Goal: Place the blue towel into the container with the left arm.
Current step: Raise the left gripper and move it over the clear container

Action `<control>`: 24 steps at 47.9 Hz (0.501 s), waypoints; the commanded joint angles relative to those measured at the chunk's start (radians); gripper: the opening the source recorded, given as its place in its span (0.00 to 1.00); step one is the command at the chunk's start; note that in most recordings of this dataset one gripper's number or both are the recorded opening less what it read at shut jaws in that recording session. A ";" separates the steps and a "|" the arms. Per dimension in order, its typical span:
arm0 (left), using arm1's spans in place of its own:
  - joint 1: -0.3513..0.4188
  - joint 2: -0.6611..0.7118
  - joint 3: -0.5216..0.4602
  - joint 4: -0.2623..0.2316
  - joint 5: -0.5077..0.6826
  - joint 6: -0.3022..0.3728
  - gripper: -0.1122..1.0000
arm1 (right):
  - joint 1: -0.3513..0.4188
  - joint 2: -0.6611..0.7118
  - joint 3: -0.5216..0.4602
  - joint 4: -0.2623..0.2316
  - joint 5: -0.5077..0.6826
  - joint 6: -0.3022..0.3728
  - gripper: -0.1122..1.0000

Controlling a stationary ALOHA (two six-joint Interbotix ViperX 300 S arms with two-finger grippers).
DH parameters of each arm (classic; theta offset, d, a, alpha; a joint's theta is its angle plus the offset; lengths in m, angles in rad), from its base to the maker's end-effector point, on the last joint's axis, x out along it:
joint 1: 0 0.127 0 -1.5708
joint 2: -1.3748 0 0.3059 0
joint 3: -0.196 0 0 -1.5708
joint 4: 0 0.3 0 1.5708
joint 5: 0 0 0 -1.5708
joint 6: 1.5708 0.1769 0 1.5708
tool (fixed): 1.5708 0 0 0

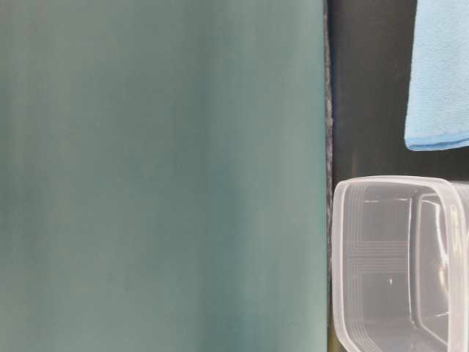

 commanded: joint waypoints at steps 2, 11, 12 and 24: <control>0.009 0.066 -0.089 0.040 0.054 -0.025 0.15 | 0.008 0.011 -0.012 0.009 -0.006 0.011 0.11; 0.002 0.192 -0.219 0.040 0.201 -0.051 0.11 | 0.000 0.000 -0.011 0.020 0.052 0.057 0.10; 0.000 0.207 -0.235 0.040 0.216 -0.051 0.11 | -0.002 -0.002 -0.011 0.020 0.064 0.061 0.10; 0.006 0.408 -0.442 0.040 0.394 -0.032 0.11 | -0.005 -0.037 -0.009 0.018 0.272 0.064 0.10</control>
